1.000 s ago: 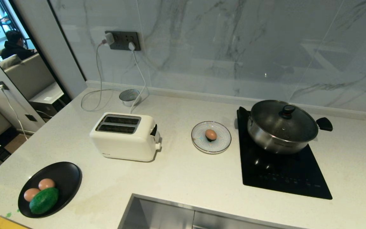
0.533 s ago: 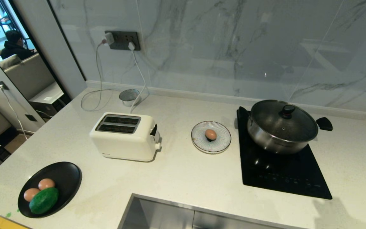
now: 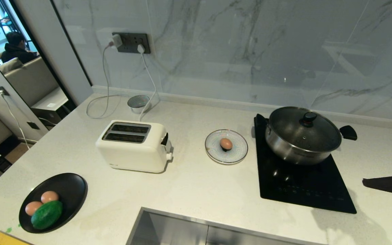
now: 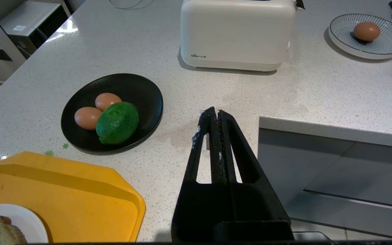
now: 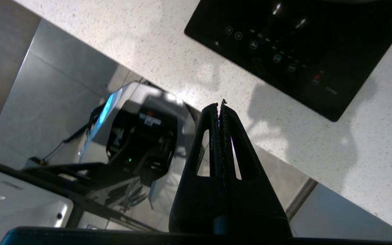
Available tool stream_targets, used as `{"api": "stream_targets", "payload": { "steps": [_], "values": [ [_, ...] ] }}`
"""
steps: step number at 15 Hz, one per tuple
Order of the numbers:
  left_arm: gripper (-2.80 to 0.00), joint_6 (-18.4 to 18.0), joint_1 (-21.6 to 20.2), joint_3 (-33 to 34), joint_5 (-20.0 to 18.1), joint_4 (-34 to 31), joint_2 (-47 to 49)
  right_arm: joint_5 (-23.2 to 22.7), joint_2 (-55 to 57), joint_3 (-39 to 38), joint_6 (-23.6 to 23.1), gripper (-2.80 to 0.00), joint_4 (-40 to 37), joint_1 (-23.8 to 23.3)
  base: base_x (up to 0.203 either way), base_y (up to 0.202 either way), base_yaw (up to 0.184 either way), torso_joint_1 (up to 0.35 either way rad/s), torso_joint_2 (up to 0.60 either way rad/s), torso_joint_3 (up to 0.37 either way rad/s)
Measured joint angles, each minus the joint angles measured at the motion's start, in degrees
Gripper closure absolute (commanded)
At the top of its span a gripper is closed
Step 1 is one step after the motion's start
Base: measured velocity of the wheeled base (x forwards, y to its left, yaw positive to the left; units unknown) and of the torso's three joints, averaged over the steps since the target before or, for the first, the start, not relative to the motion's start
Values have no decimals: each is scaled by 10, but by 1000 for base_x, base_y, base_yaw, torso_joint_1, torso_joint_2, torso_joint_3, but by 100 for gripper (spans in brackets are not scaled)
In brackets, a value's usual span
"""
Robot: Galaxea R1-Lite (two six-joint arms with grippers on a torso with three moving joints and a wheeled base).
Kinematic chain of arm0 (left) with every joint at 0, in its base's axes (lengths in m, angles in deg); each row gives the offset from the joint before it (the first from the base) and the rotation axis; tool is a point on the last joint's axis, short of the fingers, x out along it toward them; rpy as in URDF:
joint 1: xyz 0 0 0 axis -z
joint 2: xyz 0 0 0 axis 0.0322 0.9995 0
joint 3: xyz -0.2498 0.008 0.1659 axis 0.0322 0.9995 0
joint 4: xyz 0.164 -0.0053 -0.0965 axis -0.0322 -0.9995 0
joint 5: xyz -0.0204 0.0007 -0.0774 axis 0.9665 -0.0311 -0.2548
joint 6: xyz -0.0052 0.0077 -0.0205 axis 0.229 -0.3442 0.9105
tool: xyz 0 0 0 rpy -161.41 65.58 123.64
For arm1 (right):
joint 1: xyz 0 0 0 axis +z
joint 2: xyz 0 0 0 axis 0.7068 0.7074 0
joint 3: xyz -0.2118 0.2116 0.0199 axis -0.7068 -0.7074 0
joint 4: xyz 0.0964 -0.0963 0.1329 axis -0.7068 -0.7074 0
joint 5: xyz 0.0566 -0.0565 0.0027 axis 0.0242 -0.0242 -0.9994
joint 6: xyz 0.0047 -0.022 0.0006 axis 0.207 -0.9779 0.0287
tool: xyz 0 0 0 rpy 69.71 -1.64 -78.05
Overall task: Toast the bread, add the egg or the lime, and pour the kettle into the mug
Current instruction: Pick up the egg
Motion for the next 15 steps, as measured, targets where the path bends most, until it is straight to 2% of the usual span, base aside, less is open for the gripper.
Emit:
{"api": "stream_targets", "payload": {
  "steps": [6, 12, 15],
  "values": [
    [0, 0, 0, 0, 0, 0, 0, -4, 46, 40, -7, 0, -21, 6, 0, 0, 0, 0, 0, 0],
    [0, 0, 0, 0, 0, 0, 0, -6, 181, 152, -70, 0, -19, 8, 0, 0, 0, 0, 0, 0],
    [0, 0, 0, 0, 0, 0, 0, -53, 242, 197, -88, 0, -17, 11, 0, 0, 0, 0, 0, 0]
  ]
}}
